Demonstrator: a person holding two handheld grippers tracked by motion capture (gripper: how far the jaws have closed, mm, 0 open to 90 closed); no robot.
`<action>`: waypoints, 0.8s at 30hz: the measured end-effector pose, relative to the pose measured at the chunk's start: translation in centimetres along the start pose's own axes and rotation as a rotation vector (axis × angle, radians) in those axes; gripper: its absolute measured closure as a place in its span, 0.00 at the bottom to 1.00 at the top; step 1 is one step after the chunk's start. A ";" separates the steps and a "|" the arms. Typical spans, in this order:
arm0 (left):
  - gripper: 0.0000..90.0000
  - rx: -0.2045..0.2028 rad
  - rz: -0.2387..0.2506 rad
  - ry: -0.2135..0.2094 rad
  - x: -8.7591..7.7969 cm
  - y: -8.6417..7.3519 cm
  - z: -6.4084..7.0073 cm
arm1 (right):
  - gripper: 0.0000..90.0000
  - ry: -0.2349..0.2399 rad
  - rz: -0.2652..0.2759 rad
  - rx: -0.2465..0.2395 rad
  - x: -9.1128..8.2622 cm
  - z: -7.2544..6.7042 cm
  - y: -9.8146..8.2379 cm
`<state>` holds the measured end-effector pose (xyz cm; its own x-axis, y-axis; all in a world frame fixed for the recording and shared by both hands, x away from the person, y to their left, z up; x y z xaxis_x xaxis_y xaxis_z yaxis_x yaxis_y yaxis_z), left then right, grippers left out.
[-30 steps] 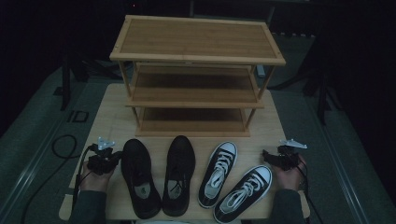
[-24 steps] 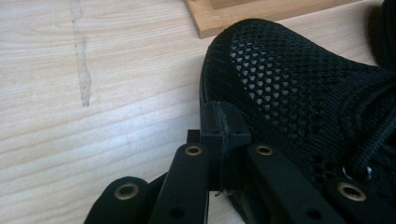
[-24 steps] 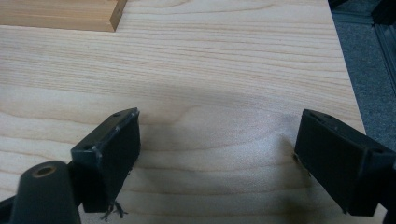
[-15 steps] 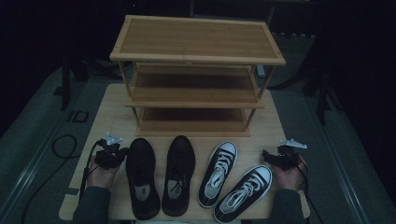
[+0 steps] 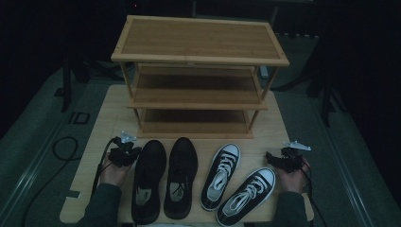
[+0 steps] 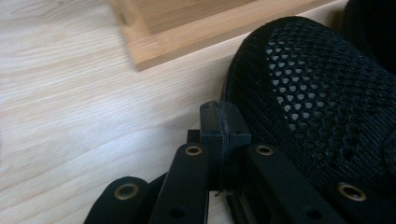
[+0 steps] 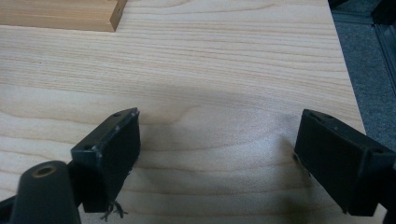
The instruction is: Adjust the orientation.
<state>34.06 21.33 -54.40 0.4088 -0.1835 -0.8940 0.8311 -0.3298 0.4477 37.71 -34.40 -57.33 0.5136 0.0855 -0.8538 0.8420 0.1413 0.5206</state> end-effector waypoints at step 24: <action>0.72 -0.037 0.042 -0.055 -1.5 0.2 -0.1 | 0.16 0.001 0.000 0.000 0.0 0.0 0.0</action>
<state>33.62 21.64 -52.94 0.4227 -0.2477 -0.8717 0.8276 -0.2864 0.4827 37.71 -34.39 -57.33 0.5135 0.0861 -0.8537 0.8419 0.1416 0.5207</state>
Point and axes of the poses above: each handheld gripper's, and its own axes: x roughly forward along the jaws, y roughly out of its top, z roughly to its right, the point moved 2 cm from there along x, roughly forward along the jaws, and after that the axes turned 15 degrees about -z, right-handed, at the moved point
